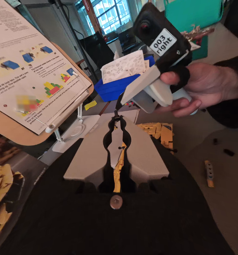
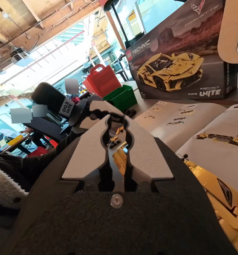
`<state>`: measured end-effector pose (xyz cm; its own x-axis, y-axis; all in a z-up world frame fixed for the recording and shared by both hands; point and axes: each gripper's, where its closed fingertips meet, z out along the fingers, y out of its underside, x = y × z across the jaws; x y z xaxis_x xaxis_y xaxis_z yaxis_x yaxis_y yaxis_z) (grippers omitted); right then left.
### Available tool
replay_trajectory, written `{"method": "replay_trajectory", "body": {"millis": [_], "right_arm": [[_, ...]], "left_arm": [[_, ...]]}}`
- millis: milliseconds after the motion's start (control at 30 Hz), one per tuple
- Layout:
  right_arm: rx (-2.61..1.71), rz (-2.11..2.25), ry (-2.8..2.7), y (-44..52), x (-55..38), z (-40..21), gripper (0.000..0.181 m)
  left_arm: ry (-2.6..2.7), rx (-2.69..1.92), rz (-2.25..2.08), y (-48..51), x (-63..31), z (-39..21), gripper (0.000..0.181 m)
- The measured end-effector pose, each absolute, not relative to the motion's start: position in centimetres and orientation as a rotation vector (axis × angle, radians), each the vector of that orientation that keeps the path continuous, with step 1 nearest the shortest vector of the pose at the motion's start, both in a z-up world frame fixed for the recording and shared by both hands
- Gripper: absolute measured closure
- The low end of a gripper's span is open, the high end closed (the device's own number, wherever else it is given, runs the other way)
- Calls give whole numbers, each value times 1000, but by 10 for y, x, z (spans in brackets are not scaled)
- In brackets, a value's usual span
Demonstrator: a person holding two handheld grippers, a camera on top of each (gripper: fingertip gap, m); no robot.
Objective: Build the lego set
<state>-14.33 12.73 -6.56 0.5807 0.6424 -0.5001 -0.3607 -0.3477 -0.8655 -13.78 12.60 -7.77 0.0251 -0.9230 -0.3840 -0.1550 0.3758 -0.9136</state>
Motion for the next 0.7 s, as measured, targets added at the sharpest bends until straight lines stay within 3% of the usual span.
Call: {"method": "replay_trajectory", "body": {"millis": [367, 700], "right_arm": [[-1659, 1114, -196, 132, -141, -77, 178], [-1416, 1822, 111, 129, -139, -73, 178]], "left_arm": [[1460, -1004, -737, 122, -133, -82, 174], [1392, -966, -745, 119, -129, -75, 174]]}}
